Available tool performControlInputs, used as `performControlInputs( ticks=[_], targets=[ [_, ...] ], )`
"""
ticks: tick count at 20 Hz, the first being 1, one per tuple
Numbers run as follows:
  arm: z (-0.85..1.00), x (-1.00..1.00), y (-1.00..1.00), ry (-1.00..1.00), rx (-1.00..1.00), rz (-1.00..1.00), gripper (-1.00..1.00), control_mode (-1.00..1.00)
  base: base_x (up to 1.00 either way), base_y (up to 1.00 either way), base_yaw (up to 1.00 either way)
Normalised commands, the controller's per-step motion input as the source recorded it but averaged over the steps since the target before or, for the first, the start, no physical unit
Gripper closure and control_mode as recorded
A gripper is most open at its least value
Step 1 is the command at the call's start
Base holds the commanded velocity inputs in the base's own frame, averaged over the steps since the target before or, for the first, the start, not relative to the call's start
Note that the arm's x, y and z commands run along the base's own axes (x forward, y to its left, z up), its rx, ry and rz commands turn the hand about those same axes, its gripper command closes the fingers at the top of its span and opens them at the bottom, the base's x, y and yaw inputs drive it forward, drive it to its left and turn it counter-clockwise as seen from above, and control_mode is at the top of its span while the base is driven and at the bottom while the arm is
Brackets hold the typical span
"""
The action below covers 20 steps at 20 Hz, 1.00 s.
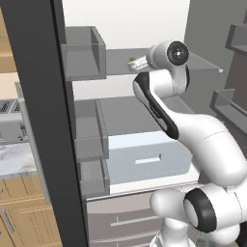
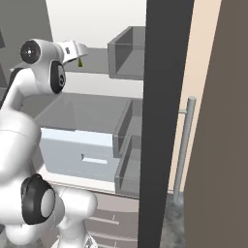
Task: There is a bowl on the dining counter. Grab a lemon wedge from the fridge and place it in the bowl. Then get the liquor bottle and glass cup from the cabinet and place them next to the bowl.
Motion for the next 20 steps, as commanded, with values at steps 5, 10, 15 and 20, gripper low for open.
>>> performControlInputs(
  ticks=[5, 10, 15, 20],
  targets=[
    [0.0, 0.34, 0.13, 0.14, 0.0, -0.06, -1.0, -1.0, 0.0, 0.0, 0.0],
    [0.0, 0.35, 0.0, 0.24, 0.0, -0.06, -1.0, -1.0, 0.0, 0.0, 0.0],
    [-0.01, 0.34, 0.05, 0.19, 0.0, -0.04, -1.0, -1.0, 0.0, 0.0, 0.0],
    [-0.24, 0.49, 0.0, 0.09, 0.0, 0.0, -1.0, -1.0, 0.0, 0.0, 0.0]
  ],
)
